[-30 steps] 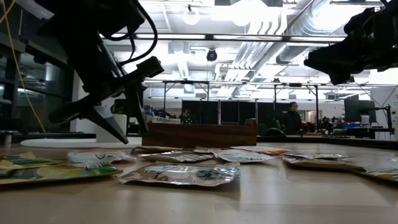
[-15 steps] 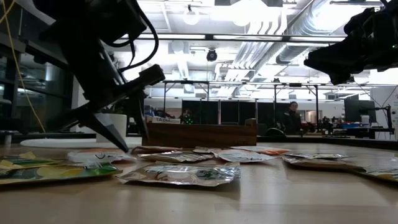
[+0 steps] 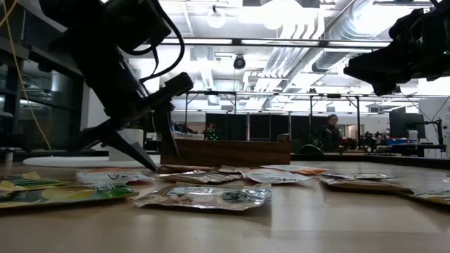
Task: Pick & Place Tea
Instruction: Put the white tea bag into the left section of the wooden organizer
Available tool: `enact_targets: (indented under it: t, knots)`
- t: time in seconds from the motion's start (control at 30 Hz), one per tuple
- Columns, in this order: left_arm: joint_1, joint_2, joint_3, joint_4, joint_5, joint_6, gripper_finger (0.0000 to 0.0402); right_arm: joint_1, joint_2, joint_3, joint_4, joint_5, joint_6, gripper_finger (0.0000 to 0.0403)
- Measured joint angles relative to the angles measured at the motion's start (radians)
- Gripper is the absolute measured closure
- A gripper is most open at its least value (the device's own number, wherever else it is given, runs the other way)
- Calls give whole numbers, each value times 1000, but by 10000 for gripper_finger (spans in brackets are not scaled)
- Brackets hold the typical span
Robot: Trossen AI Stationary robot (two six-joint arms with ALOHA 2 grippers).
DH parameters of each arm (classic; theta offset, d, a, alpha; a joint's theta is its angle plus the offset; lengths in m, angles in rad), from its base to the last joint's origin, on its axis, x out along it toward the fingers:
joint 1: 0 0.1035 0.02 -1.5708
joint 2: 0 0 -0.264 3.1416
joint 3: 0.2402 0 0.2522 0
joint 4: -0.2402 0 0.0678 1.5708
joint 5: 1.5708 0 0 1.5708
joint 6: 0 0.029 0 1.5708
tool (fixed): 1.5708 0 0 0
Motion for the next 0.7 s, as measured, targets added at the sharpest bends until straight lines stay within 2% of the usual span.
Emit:
enact_targets:
  t: [0.7]
  knots:
    - [2,43,1,-37,27,61,230,0,0,0,0,0,0,250]
